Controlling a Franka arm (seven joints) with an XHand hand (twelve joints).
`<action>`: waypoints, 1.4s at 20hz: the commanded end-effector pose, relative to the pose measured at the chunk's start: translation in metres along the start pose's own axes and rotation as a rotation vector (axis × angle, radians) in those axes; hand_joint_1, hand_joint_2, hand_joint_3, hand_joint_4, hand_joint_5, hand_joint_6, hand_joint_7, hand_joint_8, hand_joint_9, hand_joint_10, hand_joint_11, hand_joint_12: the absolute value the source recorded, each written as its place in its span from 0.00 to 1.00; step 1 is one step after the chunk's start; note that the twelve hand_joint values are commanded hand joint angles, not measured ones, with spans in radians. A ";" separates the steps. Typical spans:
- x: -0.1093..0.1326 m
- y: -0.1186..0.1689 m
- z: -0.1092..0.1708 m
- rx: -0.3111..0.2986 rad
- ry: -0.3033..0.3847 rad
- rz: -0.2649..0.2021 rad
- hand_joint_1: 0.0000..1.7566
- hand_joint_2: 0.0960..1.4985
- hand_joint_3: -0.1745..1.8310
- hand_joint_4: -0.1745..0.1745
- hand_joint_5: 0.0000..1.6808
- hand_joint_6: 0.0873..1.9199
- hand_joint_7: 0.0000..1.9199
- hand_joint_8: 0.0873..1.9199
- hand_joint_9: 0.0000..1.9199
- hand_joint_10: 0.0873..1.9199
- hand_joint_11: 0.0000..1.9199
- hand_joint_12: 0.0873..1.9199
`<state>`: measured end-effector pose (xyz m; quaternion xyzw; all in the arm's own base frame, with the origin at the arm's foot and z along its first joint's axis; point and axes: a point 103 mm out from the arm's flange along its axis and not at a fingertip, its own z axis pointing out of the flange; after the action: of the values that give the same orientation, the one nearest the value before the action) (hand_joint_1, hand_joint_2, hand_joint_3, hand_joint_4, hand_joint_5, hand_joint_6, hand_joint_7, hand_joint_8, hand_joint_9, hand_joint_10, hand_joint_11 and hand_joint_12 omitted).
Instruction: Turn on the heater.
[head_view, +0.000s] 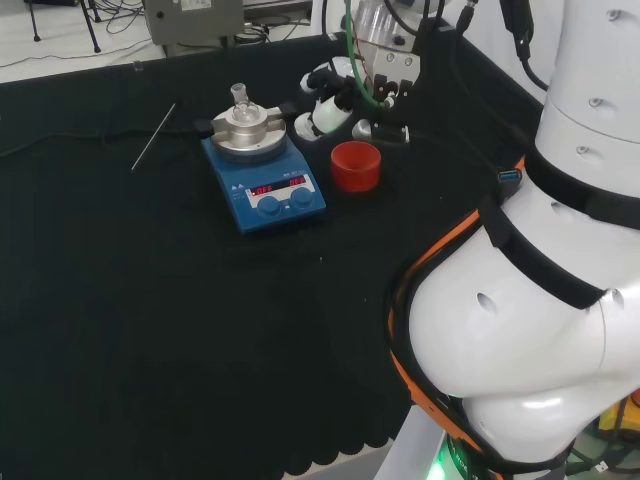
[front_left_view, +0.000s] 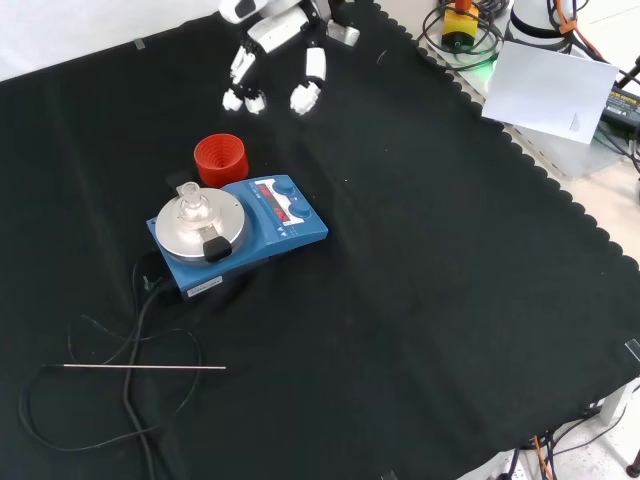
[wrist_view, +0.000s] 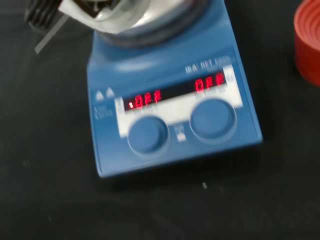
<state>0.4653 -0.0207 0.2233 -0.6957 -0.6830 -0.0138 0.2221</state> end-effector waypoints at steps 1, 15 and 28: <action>0.012 -0.011 0.017 0.106 -0.105 0.012 0.47 0.40 0.42 0.48 0.19 0.00 0.43 0.31 0.49 0.25 0.30 0.66; 0.010 -0.015 0.021 0.316 -0.222 0.065 0.50 0.41 0.39 0.48 0.17 0.00 0.62 0.34 0.71 0.13 0.61 0.49; 0.026 -0.014 0.030 0.363 -0.298 0.055 0.59 0.42 0.39 0.42 0.17 0.00 0.80 0.66 0.95 0.48 0.99 0.54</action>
<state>0.4454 0.0118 0.2112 -0.6607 -0.6801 0.2090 0.2393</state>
